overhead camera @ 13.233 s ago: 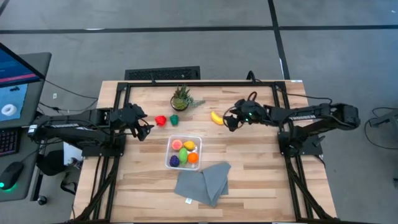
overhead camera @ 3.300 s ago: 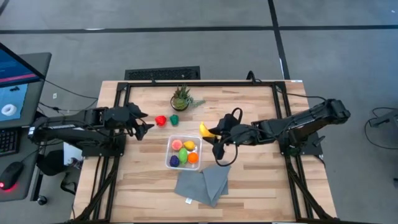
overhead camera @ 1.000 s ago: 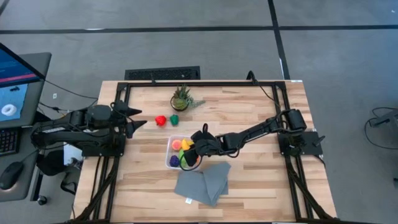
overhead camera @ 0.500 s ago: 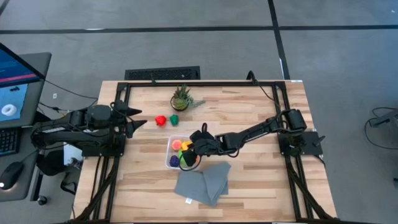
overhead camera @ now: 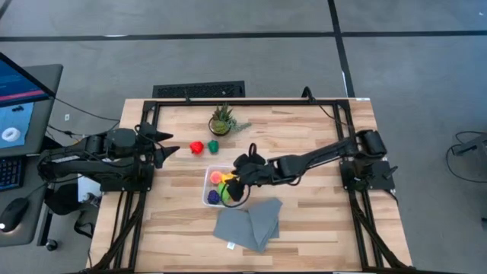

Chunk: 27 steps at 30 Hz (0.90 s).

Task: Pick and placing Produce into tupperware
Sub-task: Put the red apple into the transparent container

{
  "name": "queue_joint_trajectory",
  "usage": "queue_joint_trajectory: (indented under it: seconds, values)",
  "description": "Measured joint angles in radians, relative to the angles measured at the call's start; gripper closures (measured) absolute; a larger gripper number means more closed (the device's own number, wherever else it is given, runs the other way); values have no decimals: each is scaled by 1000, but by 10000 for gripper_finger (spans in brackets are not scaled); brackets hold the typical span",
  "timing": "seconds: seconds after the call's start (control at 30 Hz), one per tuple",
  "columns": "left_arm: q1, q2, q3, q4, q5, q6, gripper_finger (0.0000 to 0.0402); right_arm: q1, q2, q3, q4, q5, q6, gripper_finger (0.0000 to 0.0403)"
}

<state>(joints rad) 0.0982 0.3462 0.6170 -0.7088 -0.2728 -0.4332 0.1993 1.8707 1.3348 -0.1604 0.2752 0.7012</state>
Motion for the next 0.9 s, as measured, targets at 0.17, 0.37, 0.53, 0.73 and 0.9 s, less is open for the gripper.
queue_joint_trajectory:
  seconds: [0.17,0.37,0.53,0.73,0.9]
  values:
    - [0,0,0,-11,-12,0,95,3,-90,2,-74,87,-46,158]
    - [0,0,0,-21,-12,1,95,18,-213,0,-229,181,-96,158]
    - [0,0,0,-40,-23,2,95,55,-284,1,-294,241,-134,158]
    - [0,0,0,-52,-40,3,95,114,-332,1,-421,347,-105,158]
    - [0,0,0,-53,-83,9,95,148,-339,0,-511,358,-58,158]
